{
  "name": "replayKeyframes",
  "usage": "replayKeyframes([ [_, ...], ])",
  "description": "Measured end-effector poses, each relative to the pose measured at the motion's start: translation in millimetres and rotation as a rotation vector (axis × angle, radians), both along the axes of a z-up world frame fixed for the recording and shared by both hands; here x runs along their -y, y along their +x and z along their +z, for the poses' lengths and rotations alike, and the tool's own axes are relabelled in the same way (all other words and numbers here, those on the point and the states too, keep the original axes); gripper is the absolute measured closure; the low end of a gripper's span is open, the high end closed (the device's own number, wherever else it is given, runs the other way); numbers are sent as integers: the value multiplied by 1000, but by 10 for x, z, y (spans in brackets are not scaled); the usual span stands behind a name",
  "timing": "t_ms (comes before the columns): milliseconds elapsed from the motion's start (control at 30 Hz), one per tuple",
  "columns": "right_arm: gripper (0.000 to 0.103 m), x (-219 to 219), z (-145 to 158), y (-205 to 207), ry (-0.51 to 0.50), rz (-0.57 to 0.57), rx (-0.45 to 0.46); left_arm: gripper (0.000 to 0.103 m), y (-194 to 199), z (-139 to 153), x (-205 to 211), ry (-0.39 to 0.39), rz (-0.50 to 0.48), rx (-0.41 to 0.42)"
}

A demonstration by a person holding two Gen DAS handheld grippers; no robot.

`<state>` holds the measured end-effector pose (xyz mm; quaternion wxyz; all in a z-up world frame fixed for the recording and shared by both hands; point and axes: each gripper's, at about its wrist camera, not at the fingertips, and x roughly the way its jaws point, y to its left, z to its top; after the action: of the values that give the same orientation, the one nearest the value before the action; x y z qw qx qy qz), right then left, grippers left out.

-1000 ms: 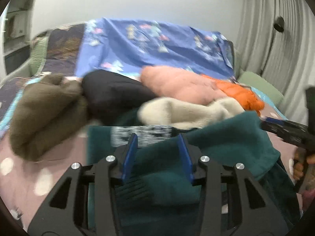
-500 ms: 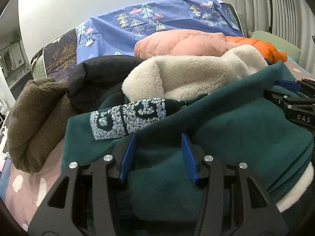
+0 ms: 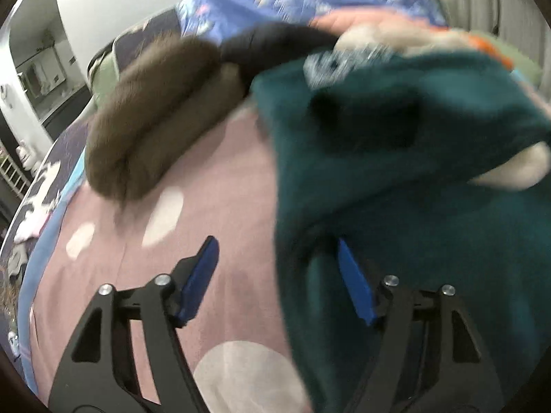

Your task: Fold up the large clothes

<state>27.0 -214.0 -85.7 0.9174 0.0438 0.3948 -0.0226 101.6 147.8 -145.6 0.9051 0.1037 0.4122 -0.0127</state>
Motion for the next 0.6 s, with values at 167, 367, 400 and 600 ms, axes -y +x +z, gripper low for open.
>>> replayKeyframes([
  [167,30,157,-322,-332,48,-83,-100,33,-9,42,-247,-153,70,-21],
  [367,30,337,-360,-698,222,-96,-69,36,-502,91,-225,-338,-40,-70],
  [400,30,331,-348,-715,232,-91,-69,36,-576,74,-212,-354,-53,-81],
  [600,30,227,-343,-976,314,-46,-69,34,-1235,46,-222,-495,-123,-128],
])
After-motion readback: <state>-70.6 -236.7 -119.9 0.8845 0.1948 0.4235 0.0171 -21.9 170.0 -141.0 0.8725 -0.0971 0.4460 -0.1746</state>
